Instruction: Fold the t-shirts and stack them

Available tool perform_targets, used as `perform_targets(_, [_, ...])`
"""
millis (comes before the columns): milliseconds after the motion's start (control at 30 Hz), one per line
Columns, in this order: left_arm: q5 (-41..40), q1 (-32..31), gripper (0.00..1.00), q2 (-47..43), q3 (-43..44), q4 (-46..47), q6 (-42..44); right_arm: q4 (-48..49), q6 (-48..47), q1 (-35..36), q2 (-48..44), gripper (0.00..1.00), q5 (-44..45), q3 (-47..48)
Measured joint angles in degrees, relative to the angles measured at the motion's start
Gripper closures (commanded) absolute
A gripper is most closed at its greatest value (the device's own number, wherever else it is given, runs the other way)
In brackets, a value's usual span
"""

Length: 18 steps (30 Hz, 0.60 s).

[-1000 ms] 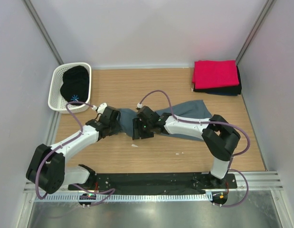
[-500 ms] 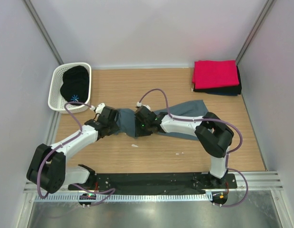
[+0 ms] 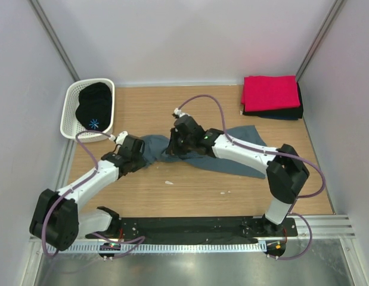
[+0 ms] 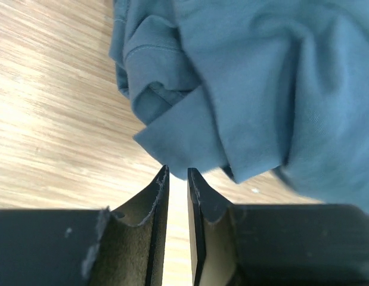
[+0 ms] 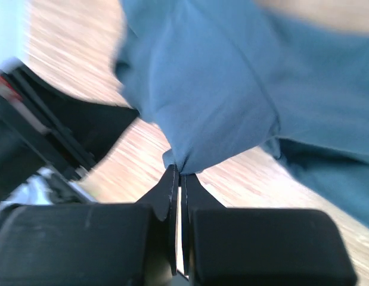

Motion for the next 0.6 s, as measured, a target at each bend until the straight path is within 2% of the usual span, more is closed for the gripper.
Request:
perform_targets(167, [3.5,0.3,0.71,-8.0,0.0,-1.6,-0.3,1.6,1.4,-5.7,-4.6,0.99,-5.4,0.4])
perform_targets(367, [9.5,0.3,0.60,-17.7,-0.2,1.1,-2.2,4.0,2.6,-10.8,-4.9,0.99,-9.4,0.1])
perform_targets(600, [15.0,-0.3,0.59,-15.7,-4.6,13.5,-5.2,5.5,1.8,-14.7,-2.5,0.99,-12.4,0.3])
